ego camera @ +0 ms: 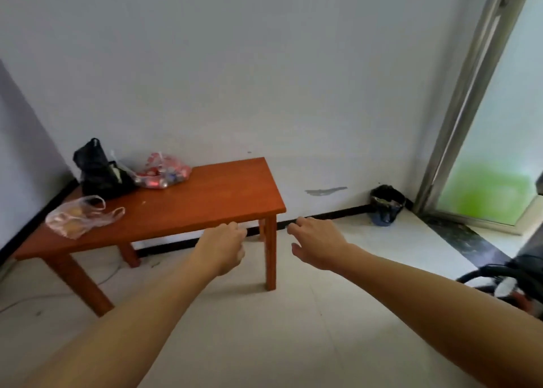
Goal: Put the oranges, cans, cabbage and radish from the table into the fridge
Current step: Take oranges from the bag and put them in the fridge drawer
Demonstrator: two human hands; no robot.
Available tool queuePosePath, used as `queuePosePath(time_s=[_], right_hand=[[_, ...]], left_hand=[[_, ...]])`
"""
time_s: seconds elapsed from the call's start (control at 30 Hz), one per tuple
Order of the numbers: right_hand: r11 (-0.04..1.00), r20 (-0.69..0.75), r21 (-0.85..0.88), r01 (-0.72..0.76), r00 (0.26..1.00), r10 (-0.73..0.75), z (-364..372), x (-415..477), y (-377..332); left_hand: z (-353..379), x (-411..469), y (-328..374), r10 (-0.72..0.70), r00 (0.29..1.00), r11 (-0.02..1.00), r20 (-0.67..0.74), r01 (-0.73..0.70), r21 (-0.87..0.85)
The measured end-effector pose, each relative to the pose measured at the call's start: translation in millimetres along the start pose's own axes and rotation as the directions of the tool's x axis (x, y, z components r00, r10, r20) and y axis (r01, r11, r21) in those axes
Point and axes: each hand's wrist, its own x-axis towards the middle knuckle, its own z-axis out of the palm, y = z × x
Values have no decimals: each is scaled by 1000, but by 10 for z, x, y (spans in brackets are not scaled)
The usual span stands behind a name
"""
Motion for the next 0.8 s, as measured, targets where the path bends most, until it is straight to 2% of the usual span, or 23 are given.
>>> queuePosePath(time_s=[0.33,0.6,0.8], right_hand=[[959,43,54,280,958,-282,649,1943,-1054],[910,93,102,401,907,-410,909,3573,-1787],[861,129,124,493,853,-506,1169,4421,-2514]], left_hand=[[795,-162,-1926,-310,946,950,95,311,9],[1074,-60,-3314,-490,862,870,129,493,10],[1368,-210,-4305,-588,792,803,165,596,0]])
